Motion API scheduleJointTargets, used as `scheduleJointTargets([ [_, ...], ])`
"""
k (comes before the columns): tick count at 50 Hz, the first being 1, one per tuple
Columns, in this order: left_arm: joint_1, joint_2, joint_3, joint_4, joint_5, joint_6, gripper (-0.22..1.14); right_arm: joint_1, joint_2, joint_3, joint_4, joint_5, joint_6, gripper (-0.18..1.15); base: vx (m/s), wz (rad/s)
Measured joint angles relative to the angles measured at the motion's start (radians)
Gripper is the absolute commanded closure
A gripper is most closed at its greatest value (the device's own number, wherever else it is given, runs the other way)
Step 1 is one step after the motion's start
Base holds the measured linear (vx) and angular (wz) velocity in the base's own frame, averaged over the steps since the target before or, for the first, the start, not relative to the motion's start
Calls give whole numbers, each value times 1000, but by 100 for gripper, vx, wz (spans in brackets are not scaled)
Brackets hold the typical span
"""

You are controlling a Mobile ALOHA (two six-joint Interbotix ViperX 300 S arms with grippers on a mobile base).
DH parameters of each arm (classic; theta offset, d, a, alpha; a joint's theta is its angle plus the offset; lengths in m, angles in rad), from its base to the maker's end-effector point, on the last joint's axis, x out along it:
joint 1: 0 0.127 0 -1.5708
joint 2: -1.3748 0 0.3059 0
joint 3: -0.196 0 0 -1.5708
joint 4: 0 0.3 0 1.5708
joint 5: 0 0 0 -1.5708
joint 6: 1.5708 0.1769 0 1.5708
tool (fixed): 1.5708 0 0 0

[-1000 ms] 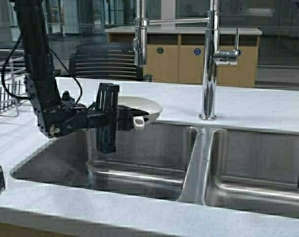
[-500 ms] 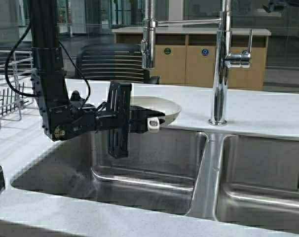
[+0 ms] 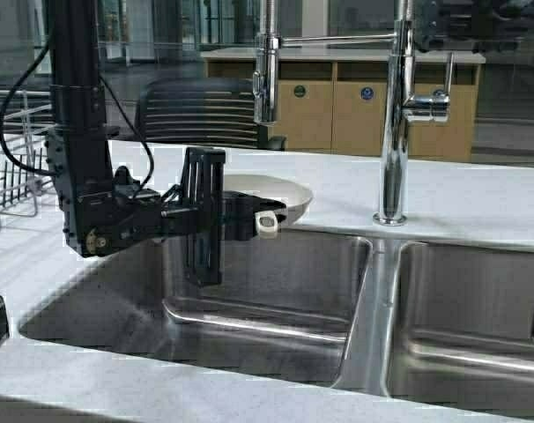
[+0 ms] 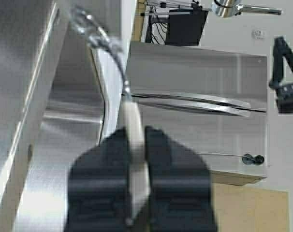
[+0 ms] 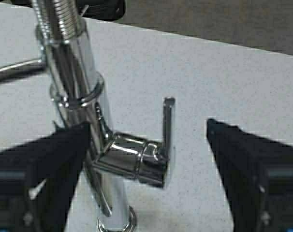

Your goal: Wash the pan

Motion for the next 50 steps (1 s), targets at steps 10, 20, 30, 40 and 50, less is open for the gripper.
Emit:
scheduleJointTargets([
  [10,-2,0,8,0,-5,0,89,-6,109,-91,5,0,0,-5,0,0],
  [20,0,2,9,-3,-8,2,89,-35,164,-150,23,18,2,-5,0,0],
  [30,0,0,8,0,-6,0,89,-83,216,-187,43,67,-2,-5,-1,0],
  [40,-3,0,8,3,-6,0,89,-107,221,-207,44,123,5,-5,0,0],
  [50,-2,0,8,-3,-8,0,89,-124,215,-207,69,132,12,-5,0,0],
])
